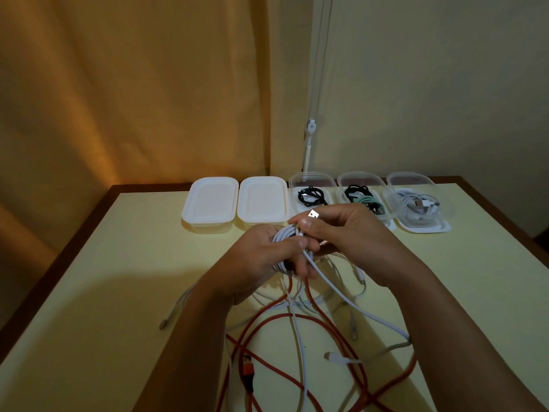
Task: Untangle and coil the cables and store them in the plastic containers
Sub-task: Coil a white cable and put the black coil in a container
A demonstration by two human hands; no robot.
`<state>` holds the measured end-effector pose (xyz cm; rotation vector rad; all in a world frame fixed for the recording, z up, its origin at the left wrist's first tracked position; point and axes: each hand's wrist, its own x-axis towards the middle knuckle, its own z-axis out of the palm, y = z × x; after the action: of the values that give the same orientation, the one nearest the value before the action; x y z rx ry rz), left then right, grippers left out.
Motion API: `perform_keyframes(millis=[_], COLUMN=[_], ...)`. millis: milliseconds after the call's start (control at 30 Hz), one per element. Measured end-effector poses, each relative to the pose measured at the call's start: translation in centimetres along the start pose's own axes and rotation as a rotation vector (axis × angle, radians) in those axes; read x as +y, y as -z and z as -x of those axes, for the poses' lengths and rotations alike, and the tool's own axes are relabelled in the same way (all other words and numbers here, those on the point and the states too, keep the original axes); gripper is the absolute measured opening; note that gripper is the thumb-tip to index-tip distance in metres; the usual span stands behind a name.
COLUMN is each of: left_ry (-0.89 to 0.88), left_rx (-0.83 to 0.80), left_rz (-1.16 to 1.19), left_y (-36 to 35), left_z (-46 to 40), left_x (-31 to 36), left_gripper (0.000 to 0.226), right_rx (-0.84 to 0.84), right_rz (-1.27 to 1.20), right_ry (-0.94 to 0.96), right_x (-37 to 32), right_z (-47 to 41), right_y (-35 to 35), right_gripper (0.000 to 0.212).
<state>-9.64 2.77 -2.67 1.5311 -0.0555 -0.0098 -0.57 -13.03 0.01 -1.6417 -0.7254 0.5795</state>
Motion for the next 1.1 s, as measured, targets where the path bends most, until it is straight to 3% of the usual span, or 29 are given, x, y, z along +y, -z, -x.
perform_keyframes(millis=[67,200,333,467,600,767,833,967,1100], left_ry=[0.009,-0.002,0.042,-0.013,-0.120,-0.027,-0.019,0.119,0.186], left_rx=[0.055,0.092,0.118,0.306,0.555,0.755,0.728,0.544,0.440], left_rz=[-0.116,-0.177,-0.262,-0.443,-0.659,-0.682,-0.673,-0.309,-0.177], left_y=[0.0,0.4,0.2,-0.3,-1.3,-2.3,-2.3,-1.6,-1.2], left_z=[-0.2,-0.1,-0.3,-1.0,-1.4,-1.8,-2.0,-1.7,-1.2], left_x=[0.1,0.1,-0.2,-1.0,-1.7,-1.6,-1.6,-1.1,-0.7], left_gripper=[0.030,0.008,0.011,0.005,0.010,0.014,0.007,0.029,0.021], right_rx=[0.040,0.158,0.203,0.279,0.283,0.269,0.279,0.295,0.296], right_rz=[0.026,0.077,0.134,0.160,0.188,0.247,0.252,0.192,0.150], right_ry=[-0.002,0.004,-0.004,-0.007,0.000,0.041,0.053,0.050,0.028], right_x=[0.3,0.6,0.8,1.0,1.3,1.6,1.5,1.5,1.5], right_z=[-0.2,-0.4,-0.6,-0.9,-1.1,-1.3,-1.3,-1.2,-1.2], right_y=[-0.1,0.1,-0.2,-0.7,-1.2,-1.6,-1.7,-1.5,-1.4], right_gripper=[0.023,0.014,0.014,0.023,0.017,0.011,0.012,0.013,0.016])
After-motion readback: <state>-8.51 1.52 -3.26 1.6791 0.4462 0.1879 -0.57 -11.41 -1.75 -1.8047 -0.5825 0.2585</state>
